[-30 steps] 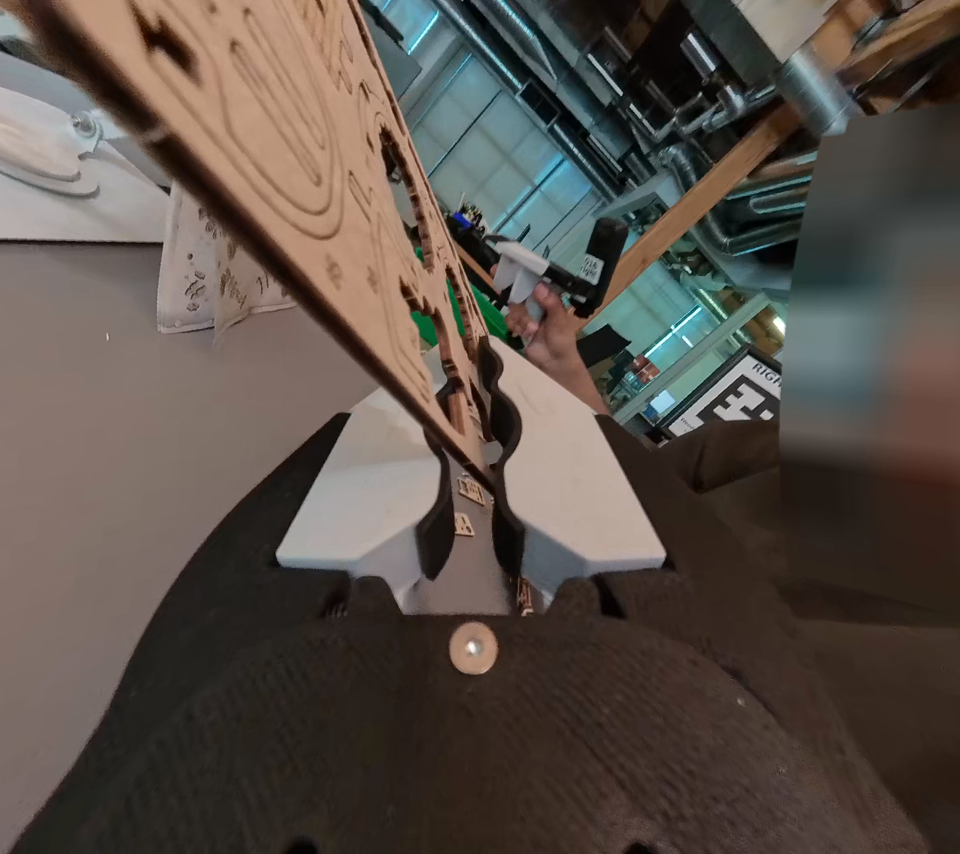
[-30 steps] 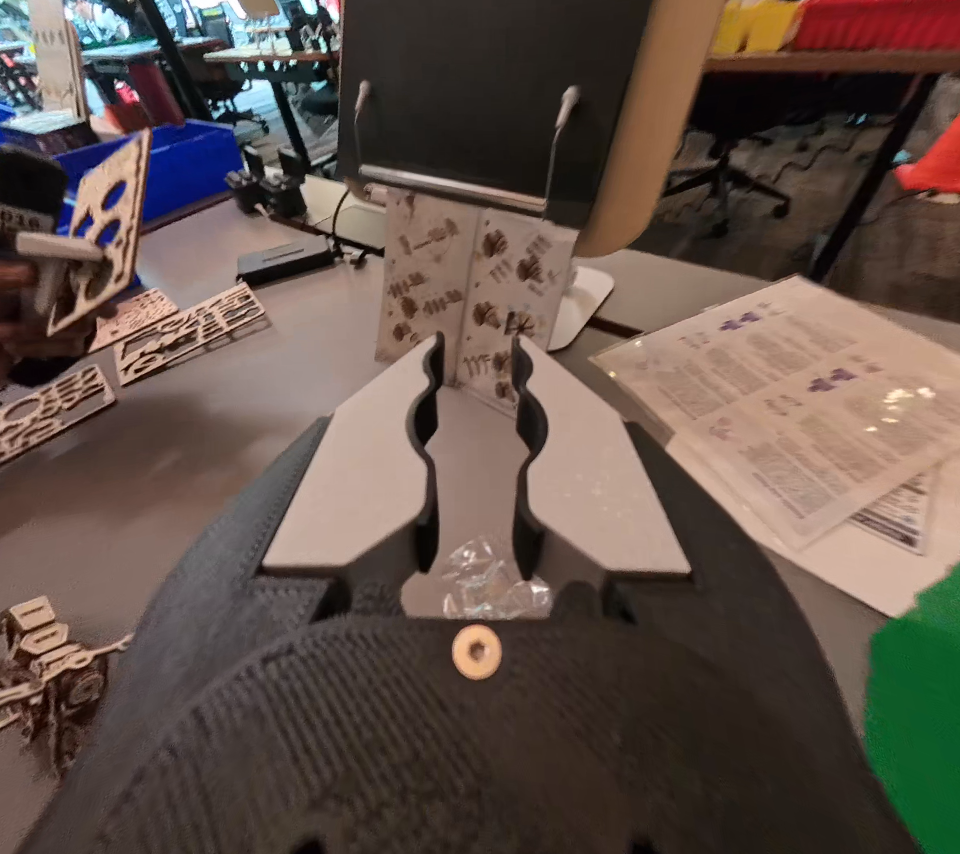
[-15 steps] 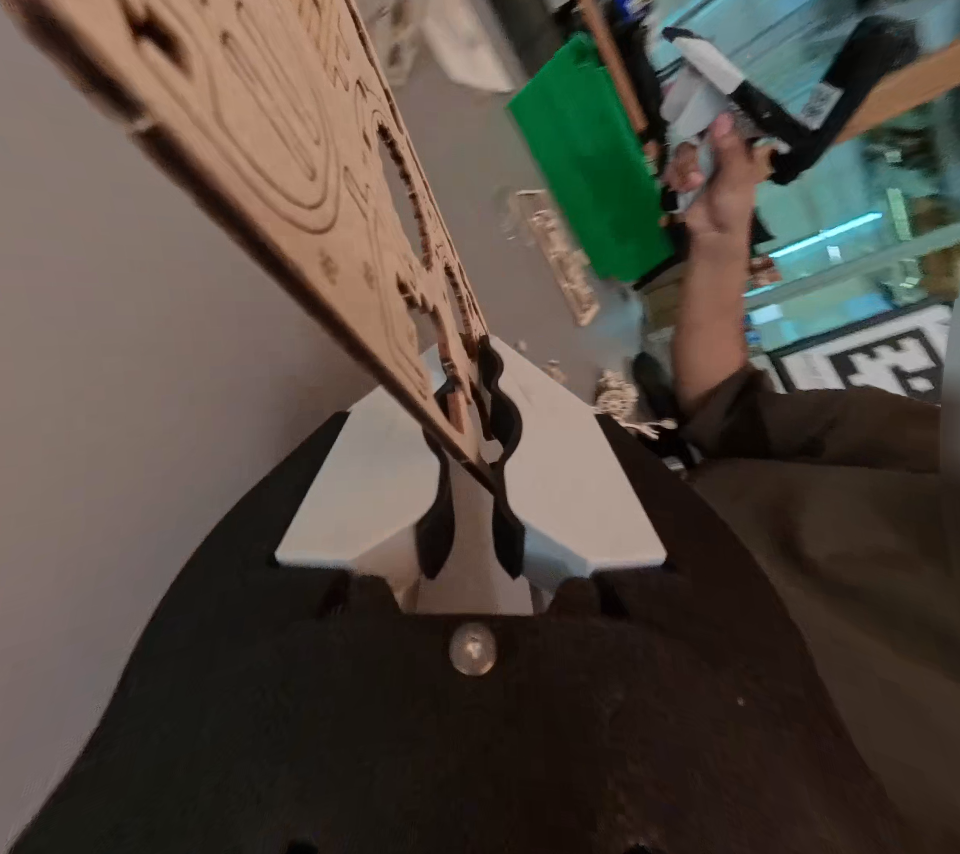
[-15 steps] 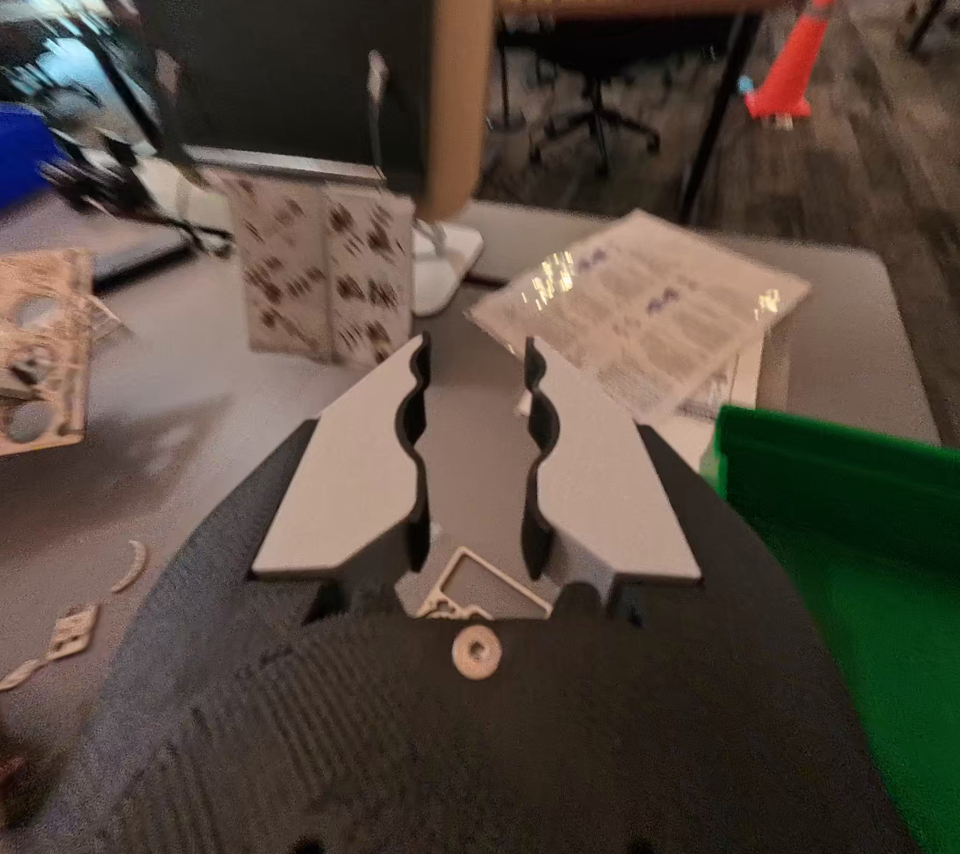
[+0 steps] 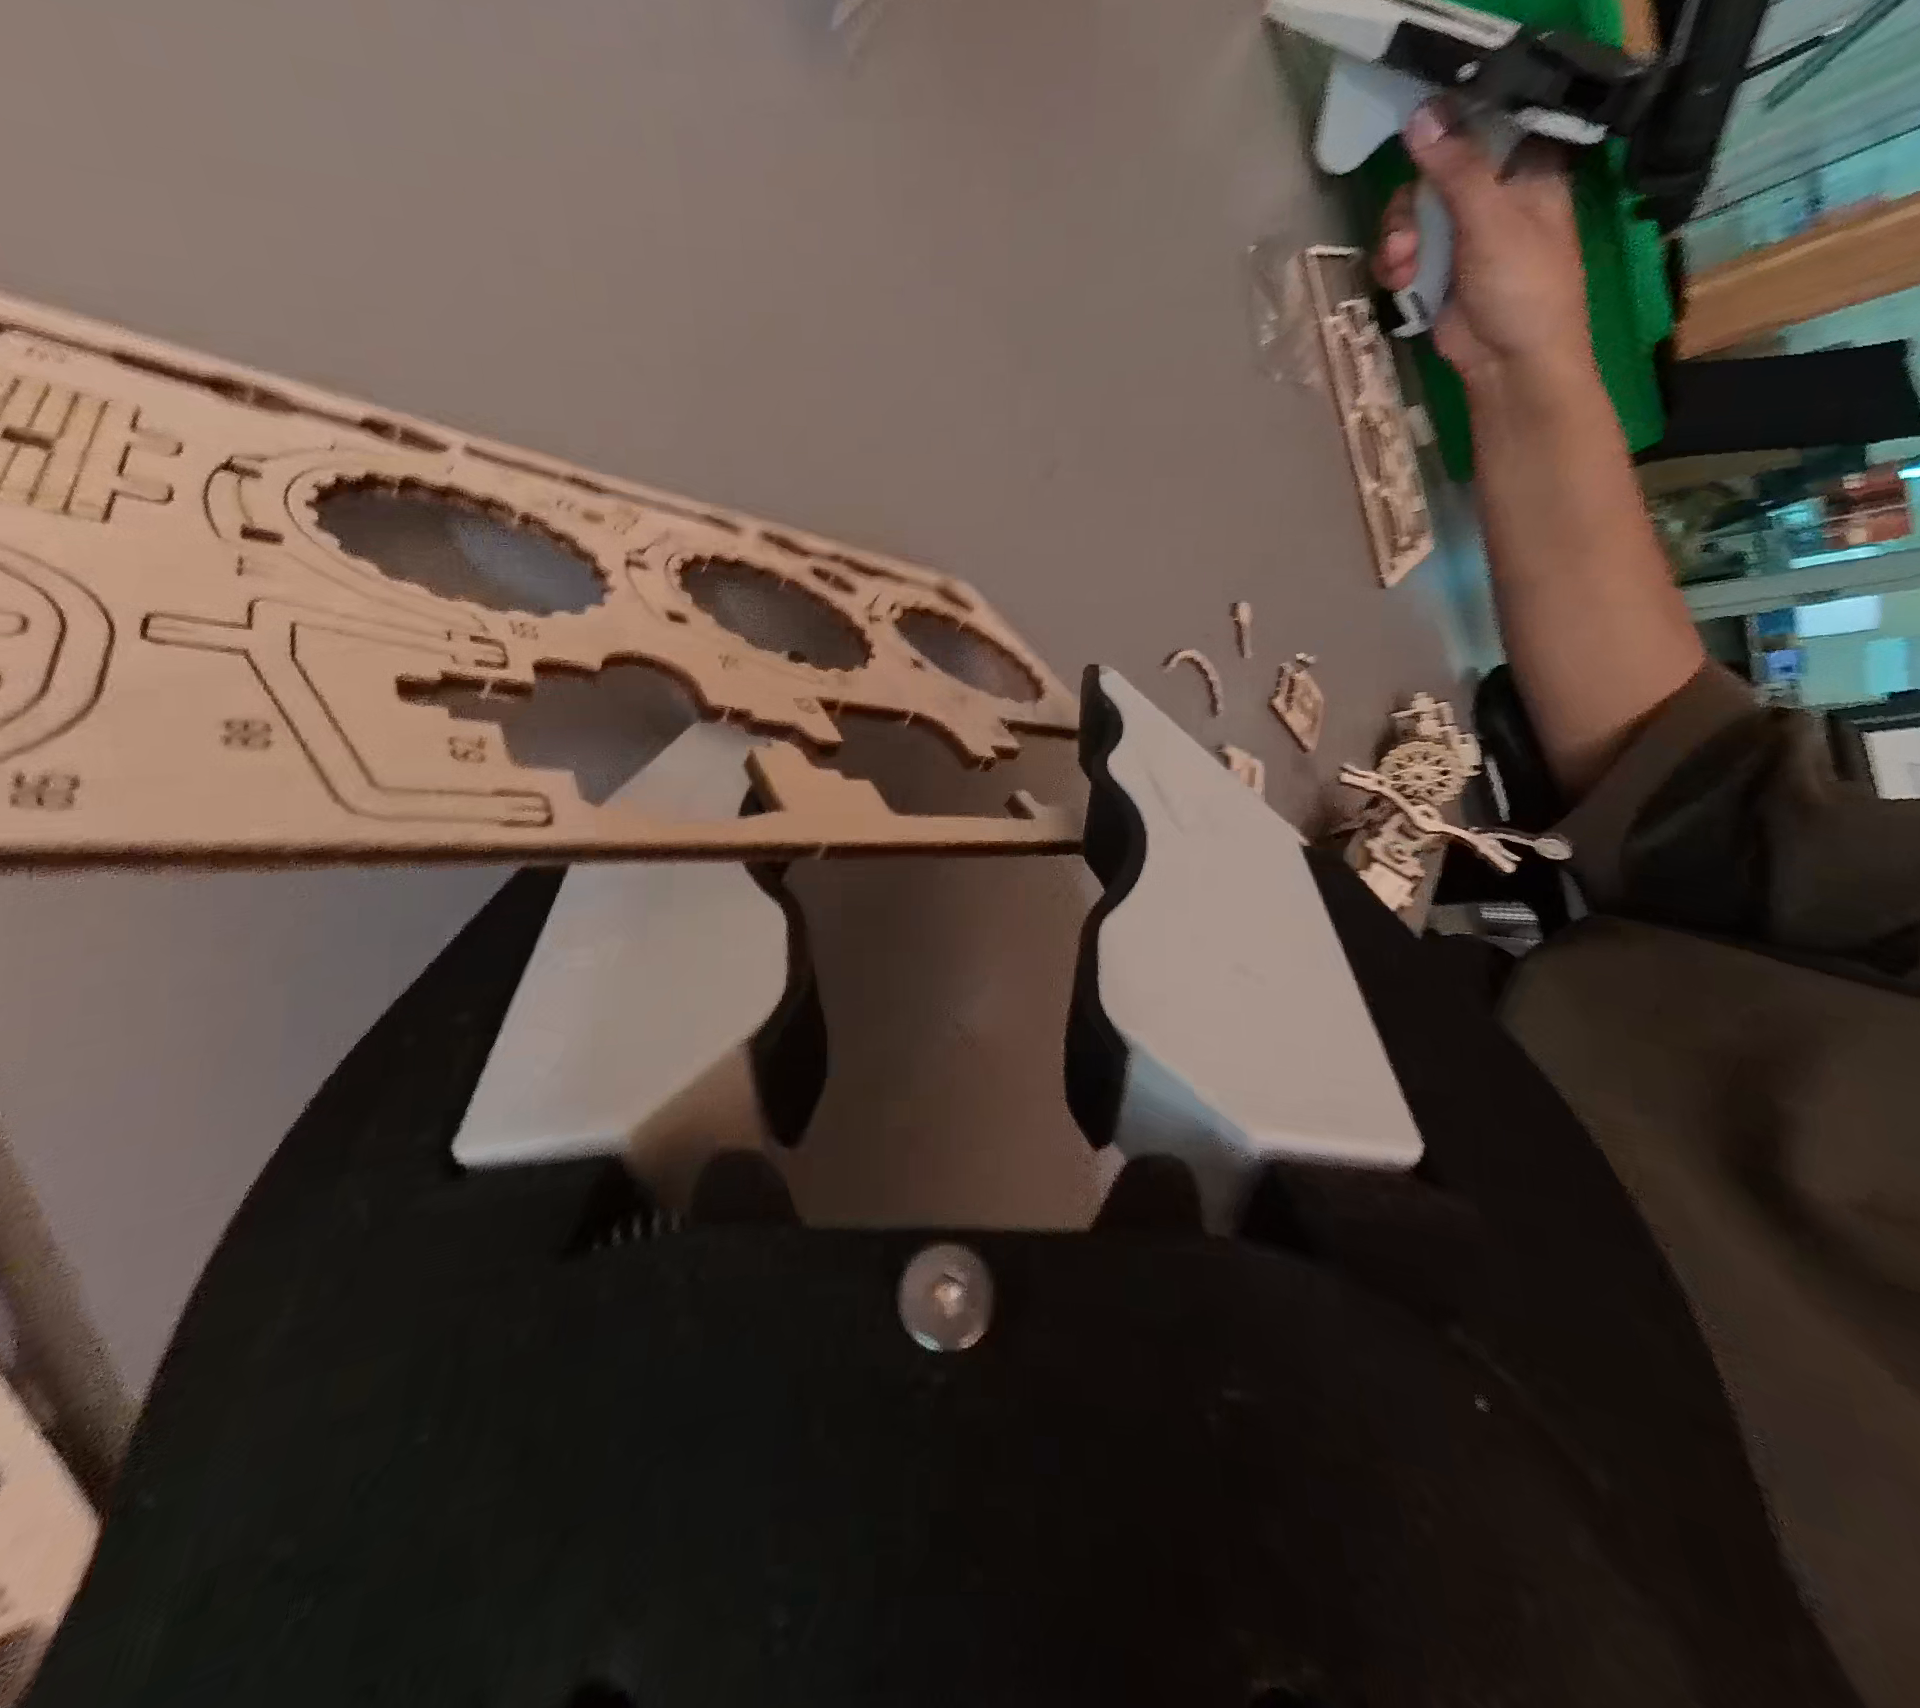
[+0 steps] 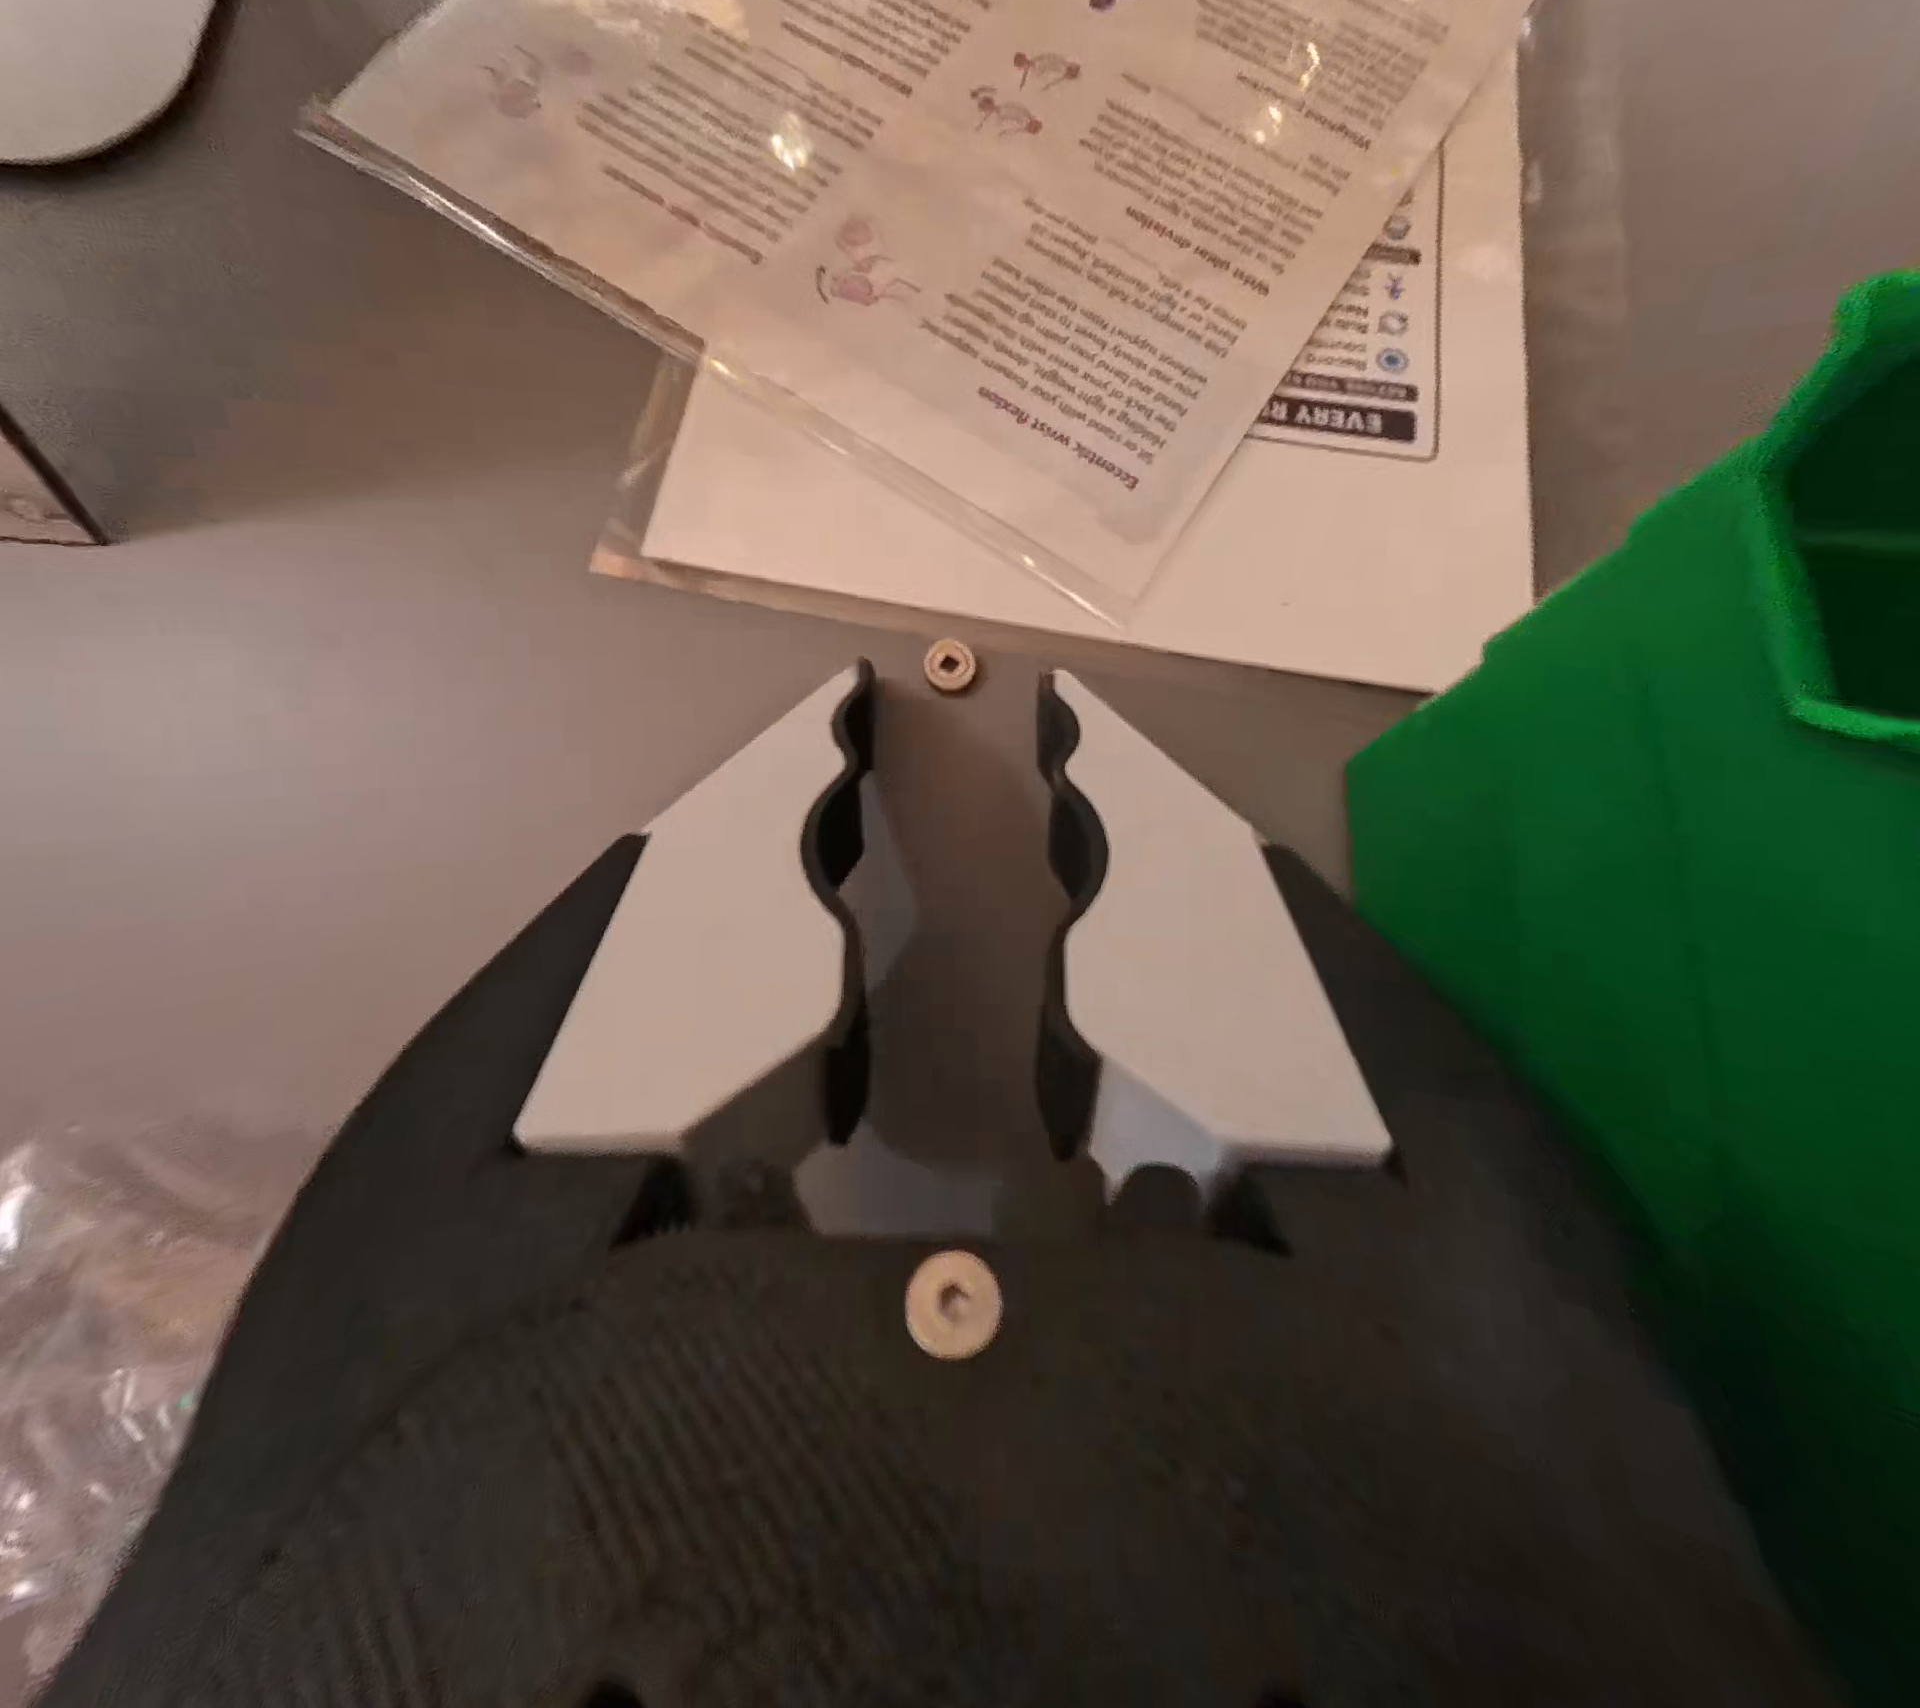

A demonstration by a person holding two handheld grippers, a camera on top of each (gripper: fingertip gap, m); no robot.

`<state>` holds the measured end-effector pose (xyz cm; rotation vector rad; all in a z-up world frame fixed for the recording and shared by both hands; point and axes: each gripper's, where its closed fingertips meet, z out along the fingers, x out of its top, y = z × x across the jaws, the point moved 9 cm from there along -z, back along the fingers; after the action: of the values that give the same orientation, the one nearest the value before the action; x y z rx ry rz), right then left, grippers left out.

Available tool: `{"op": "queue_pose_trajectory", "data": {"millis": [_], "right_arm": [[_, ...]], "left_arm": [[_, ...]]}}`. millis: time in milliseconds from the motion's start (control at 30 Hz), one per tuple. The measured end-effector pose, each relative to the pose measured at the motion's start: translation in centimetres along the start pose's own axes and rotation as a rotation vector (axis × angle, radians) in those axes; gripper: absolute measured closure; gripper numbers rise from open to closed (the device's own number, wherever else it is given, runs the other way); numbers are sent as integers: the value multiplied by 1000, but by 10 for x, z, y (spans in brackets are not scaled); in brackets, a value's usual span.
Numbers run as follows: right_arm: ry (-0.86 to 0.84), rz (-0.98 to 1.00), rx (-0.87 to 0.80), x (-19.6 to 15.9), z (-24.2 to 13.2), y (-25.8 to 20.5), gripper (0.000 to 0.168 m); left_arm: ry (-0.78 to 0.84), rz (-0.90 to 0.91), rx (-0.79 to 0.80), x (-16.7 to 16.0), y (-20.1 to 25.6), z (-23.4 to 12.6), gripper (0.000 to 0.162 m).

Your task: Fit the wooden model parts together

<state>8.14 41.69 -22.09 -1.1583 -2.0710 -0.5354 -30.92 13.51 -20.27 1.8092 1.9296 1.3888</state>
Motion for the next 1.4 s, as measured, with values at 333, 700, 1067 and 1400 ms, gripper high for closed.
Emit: {"op": "queue_pose_trajectory", "data": {"millis": [333,700,1067,1400], "right_arm": [[68,-68,140,2,-22,-10,168],[279,-219,162,4,-122,-35,168],[51,-19,134,12,-44,-23,154],[-104,-53,92,21,14,-18,160]], "left_arm": [[-45,12,216,-19,10,-23,75],[-9,92,405,-45,53,-46,72],[313,405,244,-72,115,-14,82],[457,302,73,-75,99,-29,92]]}}
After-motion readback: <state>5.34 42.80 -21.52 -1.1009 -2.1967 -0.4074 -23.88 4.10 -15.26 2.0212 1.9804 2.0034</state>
